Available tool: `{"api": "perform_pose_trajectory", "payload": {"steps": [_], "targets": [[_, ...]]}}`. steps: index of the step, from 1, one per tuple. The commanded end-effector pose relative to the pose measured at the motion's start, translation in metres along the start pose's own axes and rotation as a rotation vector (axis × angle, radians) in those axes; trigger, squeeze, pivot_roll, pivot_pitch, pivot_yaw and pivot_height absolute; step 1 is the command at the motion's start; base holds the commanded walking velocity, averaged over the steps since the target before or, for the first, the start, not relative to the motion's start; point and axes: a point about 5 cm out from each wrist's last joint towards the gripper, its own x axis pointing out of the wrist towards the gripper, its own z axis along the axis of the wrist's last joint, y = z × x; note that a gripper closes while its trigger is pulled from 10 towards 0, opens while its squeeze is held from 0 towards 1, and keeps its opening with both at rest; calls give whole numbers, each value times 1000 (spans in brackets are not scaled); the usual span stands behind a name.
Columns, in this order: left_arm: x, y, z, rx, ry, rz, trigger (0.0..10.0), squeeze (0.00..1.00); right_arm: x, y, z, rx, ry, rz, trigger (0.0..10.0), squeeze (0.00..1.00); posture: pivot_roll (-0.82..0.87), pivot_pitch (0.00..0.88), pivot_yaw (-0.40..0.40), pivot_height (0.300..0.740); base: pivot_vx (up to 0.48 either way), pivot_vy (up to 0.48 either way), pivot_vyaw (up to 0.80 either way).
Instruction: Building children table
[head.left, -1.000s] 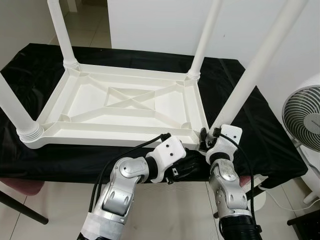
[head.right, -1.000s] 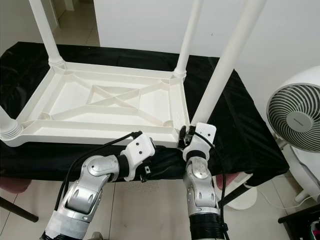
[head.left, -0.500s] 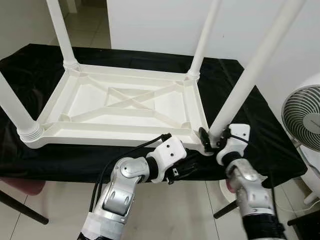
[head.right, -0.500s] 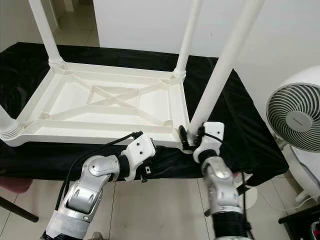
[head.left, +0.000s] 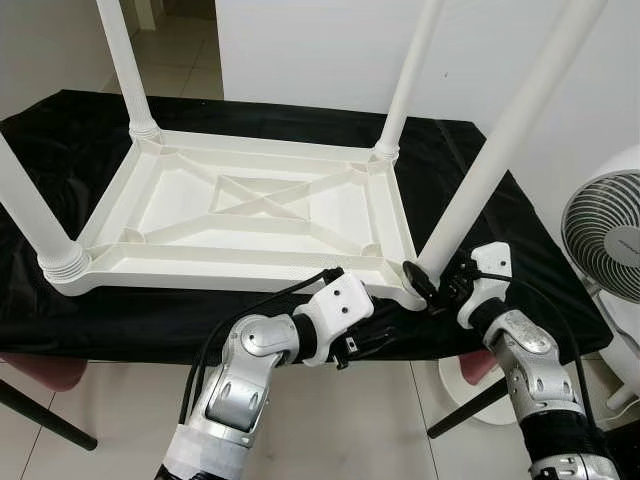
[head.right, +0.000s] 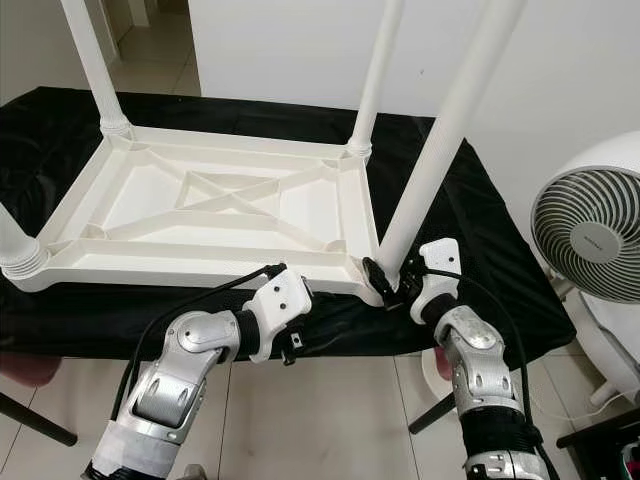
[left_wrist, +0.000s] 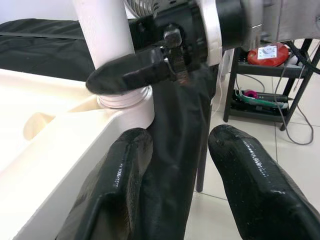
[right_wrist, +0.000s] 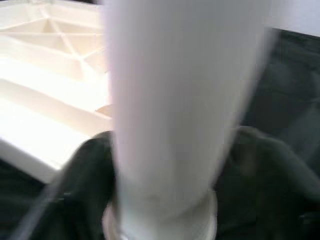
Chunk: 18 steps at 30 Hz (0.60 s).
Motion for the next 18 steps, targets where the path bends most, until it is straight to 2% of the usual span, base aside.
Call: {"api": "perform_pose_trajectory", "payload": {"steps": [1,4,5,6,7,8,17,18], "targets": [[7,7,8,-22,-45,229,10000,0,0,0,-3,-18,21,37,4941,0,91,10,-65,740,0,0,0],[7,7,8,-22,-45,231,10000,0,2,3,-4,-22,22,63,5059,0,92,12,-64,740,0,0,0],[7,7,8,-21,-45,233,10000,0,4,6,-6,-29,22,82,4549,0,94,15,-65,740,0,0,0],[7,7,8,-21,-45,233,10000,0,4,6,-6,-29,22,82,4549,0,94,15,-65,740,0,0,0],[7,7,8,-21,-45,235,10000,0,6,10,-7,-34,20,104,2784,0,98,18,-67,740,0,0,0],[7,7,9,-20,-45,237,10000,0,8,12,-8,-38,18,117,0,0,99,21,-67,740,0,0,0],[5,9,8,-17,-38,249,10000,0,7,12,-10,-40,24,119,0,0,106,36,-71,740,0,0,0],[4,8,8,-19,-35,253,10000,0,4,3,-10,-29,34,30,0,0,106,43,-71,740,0,0,0]]}}
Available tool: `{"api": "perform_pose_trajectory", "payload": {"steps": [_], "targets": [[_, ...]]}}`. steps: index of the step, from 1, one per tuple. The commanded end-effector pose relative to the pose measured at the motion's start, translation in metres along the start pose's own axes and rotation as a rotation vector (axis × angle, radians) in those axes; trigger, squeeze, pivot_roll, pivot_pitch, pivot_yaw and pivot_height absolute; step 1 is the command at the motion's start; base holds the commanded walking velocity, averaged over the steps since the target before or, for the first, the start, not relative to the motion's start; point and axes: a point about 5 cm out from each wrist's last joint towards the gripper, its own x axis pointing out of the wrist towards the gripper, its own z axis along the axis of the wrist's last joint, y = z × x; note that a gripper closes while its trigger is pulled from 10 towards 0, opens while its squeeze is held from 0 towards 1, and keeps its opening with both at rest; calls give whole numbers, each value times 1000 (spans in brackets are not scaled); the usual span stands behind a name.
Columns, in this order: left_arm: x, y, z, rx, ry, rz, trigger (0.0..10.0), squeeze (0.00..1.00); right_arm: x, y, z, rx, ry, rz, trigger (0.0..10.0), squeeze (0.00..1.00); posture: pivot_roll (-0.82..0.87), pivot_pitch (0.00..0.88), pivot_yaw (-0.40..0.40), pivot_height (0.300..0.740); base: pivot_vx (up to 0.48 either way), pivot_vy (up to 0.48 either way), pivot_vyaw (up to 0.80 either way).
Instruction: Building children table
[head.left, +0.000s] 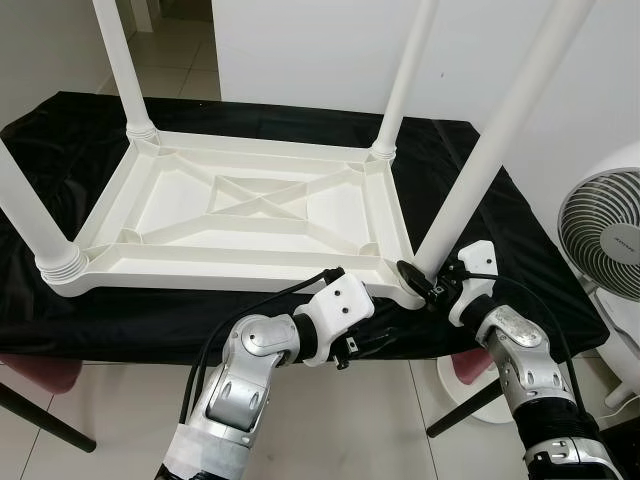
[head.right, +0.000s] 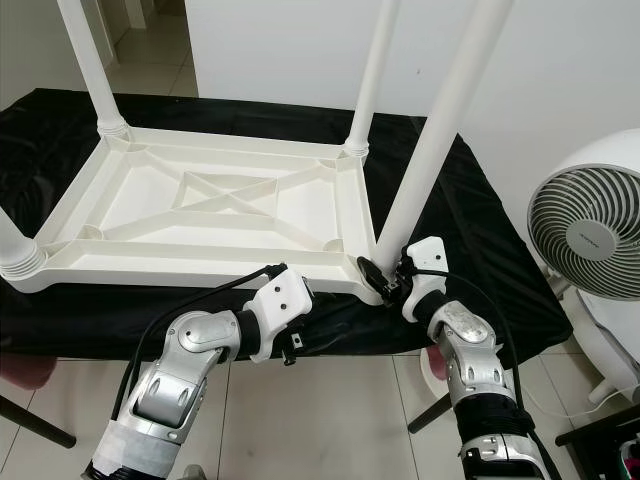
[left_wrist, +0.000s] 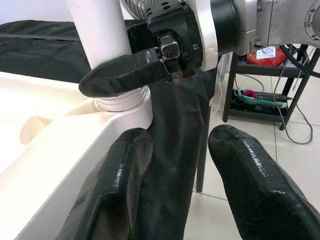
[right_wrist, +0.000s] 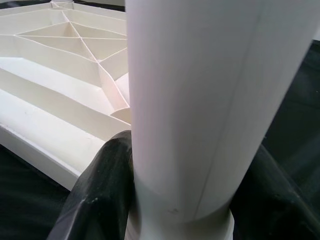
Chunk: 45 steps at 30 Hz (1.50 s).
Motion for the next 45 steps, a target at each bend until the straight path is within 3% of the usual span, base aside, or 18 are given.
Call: {"api": "perform_pose_trajectory", "payload": {"steps": [1,8,13,15,21,27,34,35,37,38,45], "targets": [[5,8,7,-23,-35,250,10000,0,-1,1,-8,-13,51,-11,0,0,106,43,-71,740,0,0,0],[4,7,7,-23,-31,249,10000,0,-3,-4,-13,35,80,-237,0,0,100,52,-64,740,0,0,0],[4,6,6,-22,-28,235,10000,0,-2,11,-16,140,82,-458,0,0,87,52,-50,740,0,0,0],[4,6,6,-22,-28,235,10000,0,-2,11,-16,140,82,-458,0,0,87,52,-50,740,0,0,0],[4,4,5,-22,-24,222,10000,0,-6,32,-8,182,34,-807,0,0,89,52,-51,740,0,0,0],[4,4,5,-24,-23,225,10000,0,-8,41,-7,202,29,-850,0,0,89,53,-56,740,0,0,0],[5,4,5,-26,-26,227,10000,0,-8,37,-3,208,32,-856,0,0,91,52,-61,740,0,0,0],[5,4,6,-26,-27,229,10000,0,-7,36,-3,199,37,-852,10000,0,92,51,-63,740,0,0,0],[5,4,6,-27,-28,231,10000,0,-7,36,-3,193,40,-849,10000,0,92,51,-64,740,0,0,0],[5,5,6,-27,-28,232,10000,0,-7,34,-2,195,31,-840,10000,1000,91,51,-64,740,0,0,0],[5,4,6,-29,-28,232,10000,0,-9,26,4,192,-21,-806,10000,1000,88,53,-64,740,0,0,0]]}}
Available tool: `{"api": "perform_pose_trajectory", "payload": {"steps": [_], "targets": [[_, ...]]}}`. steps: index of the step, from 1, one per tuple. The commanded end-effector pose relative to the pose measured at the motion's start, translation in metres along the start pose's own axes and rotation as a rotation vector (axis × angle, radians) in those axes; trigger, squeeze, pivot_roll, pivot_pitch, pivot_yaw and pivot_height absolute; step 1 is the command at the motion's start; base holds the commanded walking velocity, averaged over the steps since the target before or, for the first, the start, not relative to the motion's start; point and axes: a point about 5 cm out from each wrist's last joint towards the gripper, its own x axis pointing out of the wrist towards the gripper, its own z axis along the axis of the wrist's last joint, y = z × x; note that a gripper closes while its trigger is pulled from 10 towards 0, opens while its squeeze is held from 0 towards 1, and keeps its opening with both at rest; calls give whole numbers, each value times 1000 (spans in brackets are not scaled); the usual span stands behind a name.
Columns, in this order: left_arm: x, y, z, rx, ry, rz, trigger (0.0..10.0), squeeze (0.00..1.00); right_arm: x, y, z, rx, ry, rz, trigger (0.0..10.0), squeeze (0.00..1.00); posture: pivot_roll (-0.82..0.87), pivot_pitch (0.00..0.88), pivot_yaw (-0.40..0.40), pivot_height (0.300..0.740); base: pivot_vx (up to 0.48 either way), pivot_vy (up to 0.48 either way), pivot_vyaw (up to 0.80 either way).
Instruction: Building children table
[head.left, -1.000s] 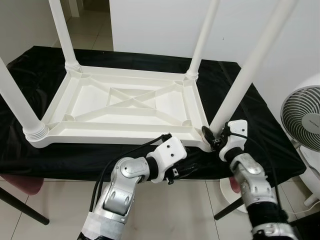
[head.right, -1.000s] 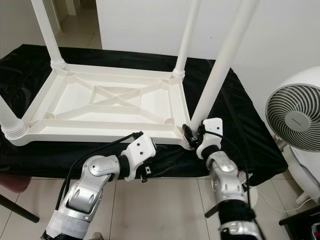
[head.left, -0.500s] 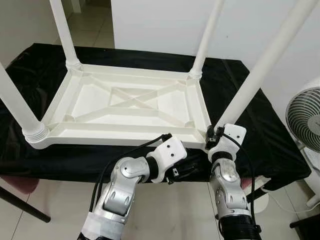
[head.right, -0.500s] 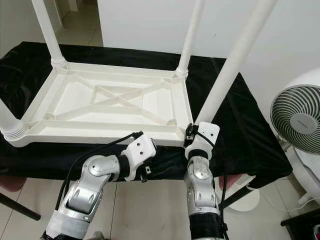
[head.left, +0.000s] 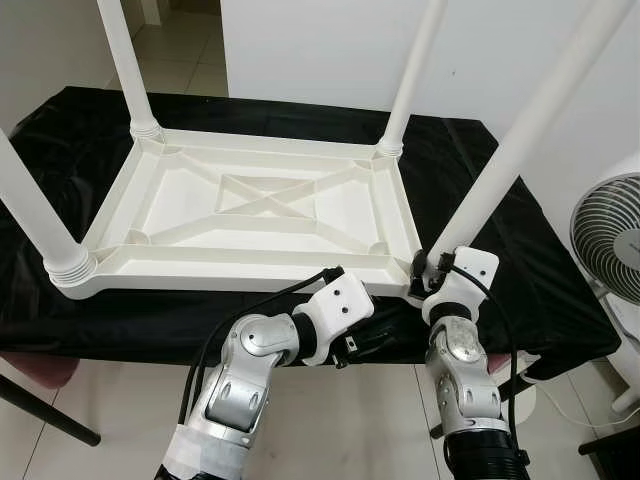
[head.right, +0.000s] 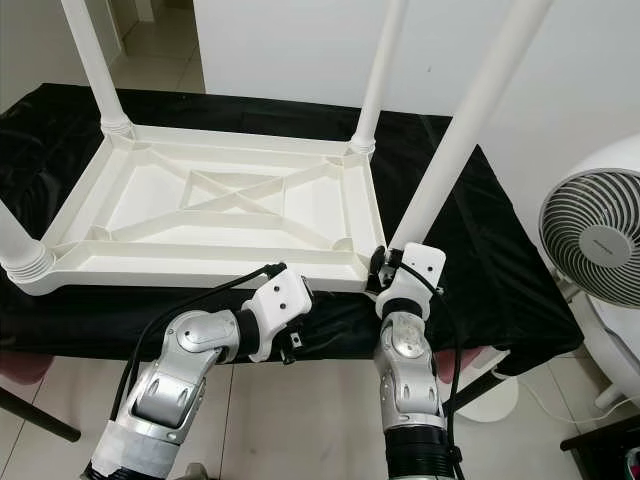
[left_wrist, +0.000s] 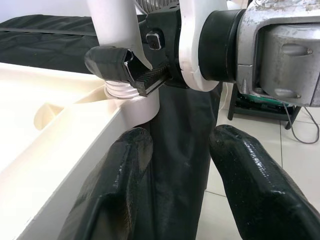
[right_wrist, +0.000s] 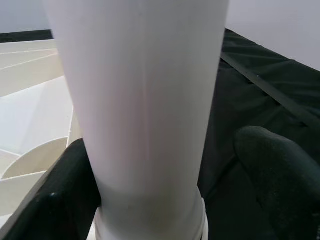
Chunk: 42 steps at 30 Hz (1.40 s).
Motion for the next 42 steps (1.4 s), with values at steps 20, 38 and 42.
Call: {"api": "perform_pose_trajectory", "payload": {"steps": [20,38,42], "targets": [[7,5,5,-36,-30,224,10000,0,22,-19,3,-170,22,576,10000,0,85,47,-55,740,0,0,0],[6,6,5,-28,-31,234,10000,0,37,-4,-11,-248,100,765,0,0,115,29,-70,740,0,0,0],[6,6,5,-26,-31,236,10000,0,36,-3,-14,-234,104,777,0,0,114,22,-69,740,0,0,0]]}}
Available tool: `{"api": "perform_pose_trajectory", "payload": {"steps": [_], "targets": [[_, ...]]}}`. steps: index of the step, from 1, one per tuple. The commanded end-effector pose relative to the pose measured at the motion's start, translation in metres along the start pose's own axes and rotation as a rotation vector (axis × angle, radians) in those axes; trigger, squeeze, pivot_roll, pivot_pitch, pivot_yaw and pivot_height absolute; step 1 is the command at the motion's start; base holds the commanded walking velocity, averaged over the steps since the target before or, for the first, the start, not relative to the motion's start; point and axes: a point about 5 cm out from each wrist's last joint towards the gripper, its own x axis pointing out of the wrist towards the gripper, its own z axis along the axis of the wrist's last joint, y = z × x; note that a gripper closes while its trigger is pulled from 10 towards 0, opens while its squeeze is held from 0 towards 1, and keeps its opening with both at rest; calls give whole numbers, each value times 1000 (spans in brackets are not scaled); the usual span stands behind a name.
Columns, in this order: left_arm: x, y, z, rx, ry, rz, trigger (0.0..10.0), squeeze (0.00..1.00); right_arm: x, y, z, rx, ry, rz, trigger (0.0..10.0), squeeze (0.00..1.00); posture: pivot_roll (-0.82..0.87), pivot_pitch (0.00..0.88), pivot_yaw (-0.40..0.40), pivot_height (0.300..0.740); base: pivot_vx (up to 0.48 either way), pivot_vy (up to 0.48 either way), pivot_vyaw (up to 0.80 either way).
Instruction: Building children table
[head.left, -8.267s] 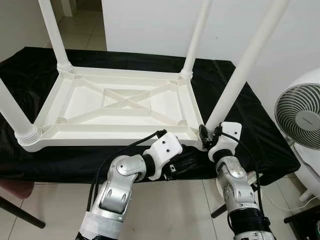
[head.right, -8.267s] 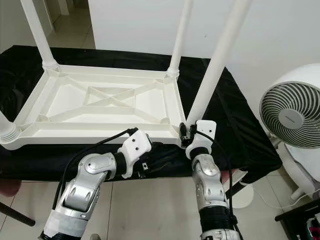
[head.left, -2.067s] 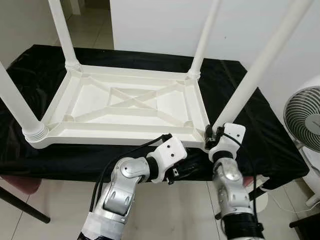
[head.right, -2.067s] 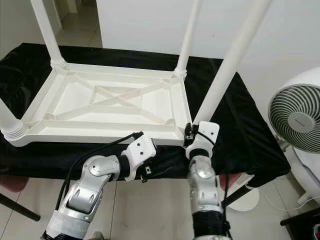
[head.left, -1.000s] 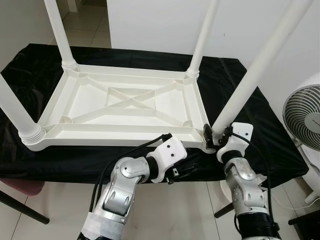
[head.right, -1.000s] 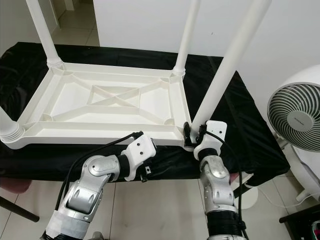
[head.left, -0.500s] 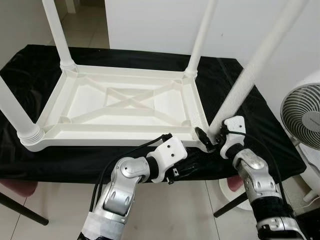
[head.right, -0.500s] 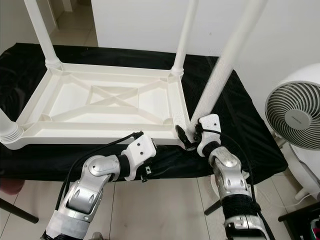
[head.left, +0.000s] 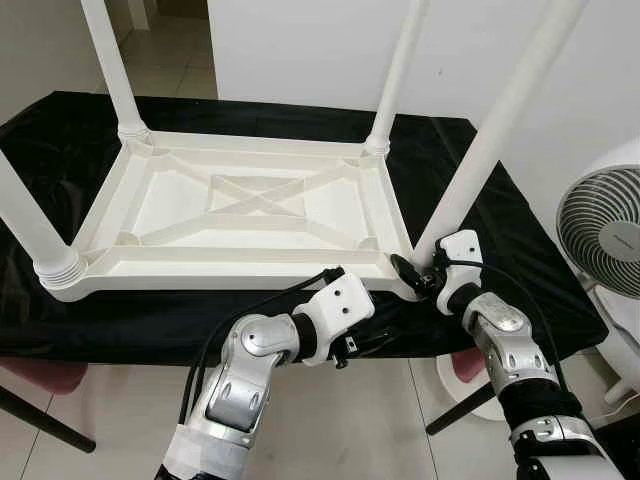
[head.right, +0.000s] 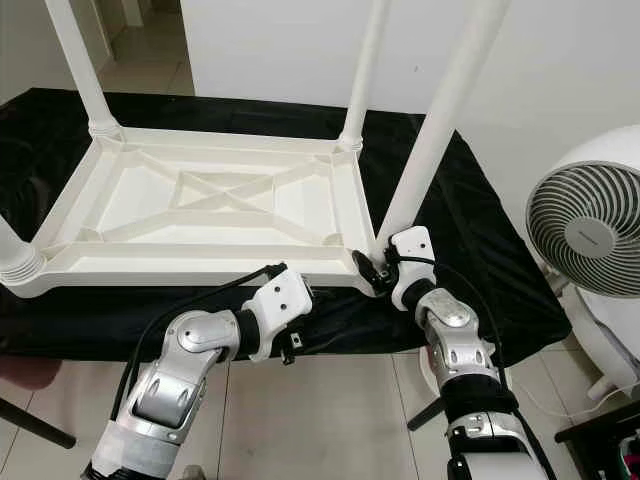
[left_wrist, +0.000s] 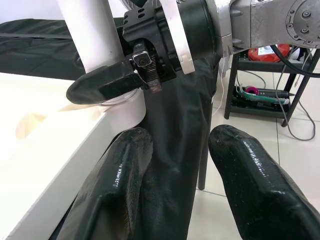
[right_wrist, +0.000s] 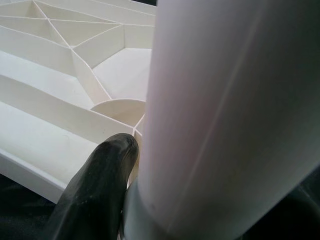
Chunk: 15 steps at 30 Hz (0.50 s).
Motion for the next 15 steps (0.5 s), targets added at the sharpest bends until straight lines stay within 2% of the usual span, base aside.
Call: {"api": "perform_pose_trajectory", "payload": {"steps": [1,5,7,11,13,14,15], "targets": [[6,6,5,-30,-37,234,10000,0,3,7,-8,33,29,41,0,0,110,18,-69,740,0,0,0],[6,6,6,-29,-38,231,10000,0,2,6,-10,34,31,9,0,0,108,17,-70,740,0,0,0],[7,5,6,-27,-41,227,10000,0,2,1,-15,27,62,-92,0,0,101,13,-73,740,0,0,0],[8,5,7,-27,-44,224,10000,0,1,0,-19,45,82,-183,0,0,101,13,-76,740,0,0,0],[8,5,7,-27,-44,224,10000,0,1,0,-19,45,82,-183,0,0,101,13,-76,740,0,0,0],[8,4,7,-28,-45,223,10000,0,-1,1,-21,66,90,-250,0,0,100,15,-77,740,0,0,0],[8,4,7,-28,-45,223,10000,0,-1,1,-21,66,90,-250,0,0,100,15,-77,740,0,0,0]]}}
